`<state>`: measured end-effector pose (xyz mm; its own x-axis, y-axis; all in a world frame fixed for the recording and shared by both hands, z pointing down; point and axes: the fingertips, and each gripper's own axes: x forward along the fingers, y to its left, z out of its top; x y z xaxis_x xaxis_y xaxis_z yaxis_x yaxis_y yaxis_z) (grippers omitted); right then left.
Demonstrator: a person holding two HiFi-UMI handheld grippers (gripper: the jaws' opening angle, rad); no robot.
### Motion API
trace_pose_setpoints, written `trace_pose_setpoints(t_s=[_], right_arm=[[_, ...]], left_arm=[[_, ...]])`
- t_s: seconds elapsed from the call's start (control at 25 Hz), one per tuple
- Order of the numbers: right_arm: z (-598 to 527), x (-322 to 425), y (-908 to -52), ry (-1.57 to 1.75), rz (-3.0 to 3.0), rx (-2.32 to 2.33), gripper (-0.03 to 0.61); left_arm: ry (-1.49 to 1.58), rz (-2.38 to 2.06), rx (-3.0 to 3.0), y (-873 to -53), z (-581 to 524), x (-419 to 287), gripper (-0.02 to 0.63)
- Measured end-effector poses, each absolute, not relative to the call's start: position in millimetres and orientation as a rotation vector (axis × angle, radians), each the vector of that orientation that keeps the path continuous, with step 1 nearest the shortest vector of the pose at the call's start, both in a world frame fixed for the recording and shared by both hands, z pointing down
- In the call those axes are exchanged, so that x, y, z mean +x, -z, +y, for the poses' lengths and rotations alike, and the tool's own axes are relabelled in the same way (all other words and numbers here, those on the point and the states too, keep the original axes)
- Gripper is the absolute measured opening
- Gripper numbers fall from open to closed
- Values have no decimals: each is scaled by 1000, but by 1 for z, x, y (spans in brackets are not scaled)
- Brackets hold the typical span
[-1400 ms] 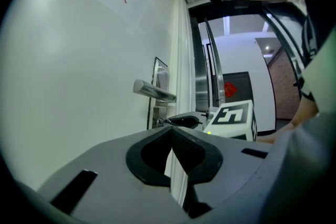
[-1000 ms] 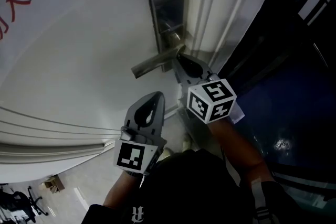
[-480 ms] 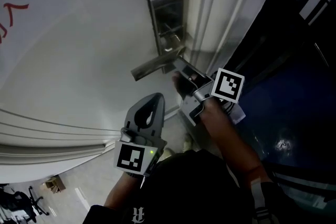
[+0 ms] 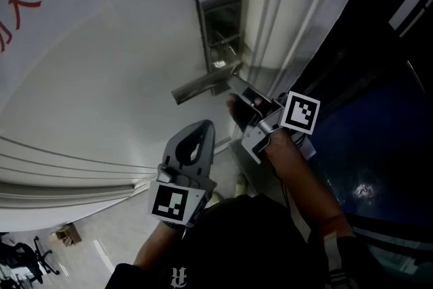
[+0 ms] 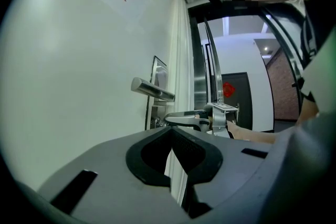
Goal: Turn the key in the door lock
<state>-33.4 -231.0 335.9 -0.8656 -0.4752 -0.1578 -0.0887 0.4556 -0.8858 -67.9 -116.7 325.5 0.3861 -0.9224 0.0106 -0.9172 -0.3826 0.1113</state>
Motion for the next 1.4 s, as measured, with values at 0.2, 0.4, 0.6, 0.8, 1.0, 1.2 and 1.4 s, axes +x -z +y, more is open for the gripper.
trace_pose_setpoints(t_s=[0.2, 0.4, 0.6, 0.8, 1.0, 1.2, 1.4], right_arm=[[-220, -25, -324, 1098, 2603, -566, 48], [-207, -23, -320, 298, 3055, -795, 48], [-195, -30, -325, -1042, 3178, -1013, 49], [-195, -33, -340, -2134, 2787, -1063, 64], [-198, -35, -338, -2441, 2574, -1020, 75], [-204, -41, -340, -2702, 2402, -930, 75], [-211, -48, -346, -2857, 2279, -867, 75]], left_arm=[[88, -1666, 2541, -326, -116, -63, 8], [90, -1657, 2552, -325, -115, -59, 6], [87, -1662, 2550, -325, -113, -60, 8], [87, -1673, 2544, -325, -112, -62, 6], [89, -1676, 2540, -326, -113, -64, 6], [81, -1697, 2533, -329, -117, -64, 6], [100, -1757, 2553, -321, -129, -58, 8]])
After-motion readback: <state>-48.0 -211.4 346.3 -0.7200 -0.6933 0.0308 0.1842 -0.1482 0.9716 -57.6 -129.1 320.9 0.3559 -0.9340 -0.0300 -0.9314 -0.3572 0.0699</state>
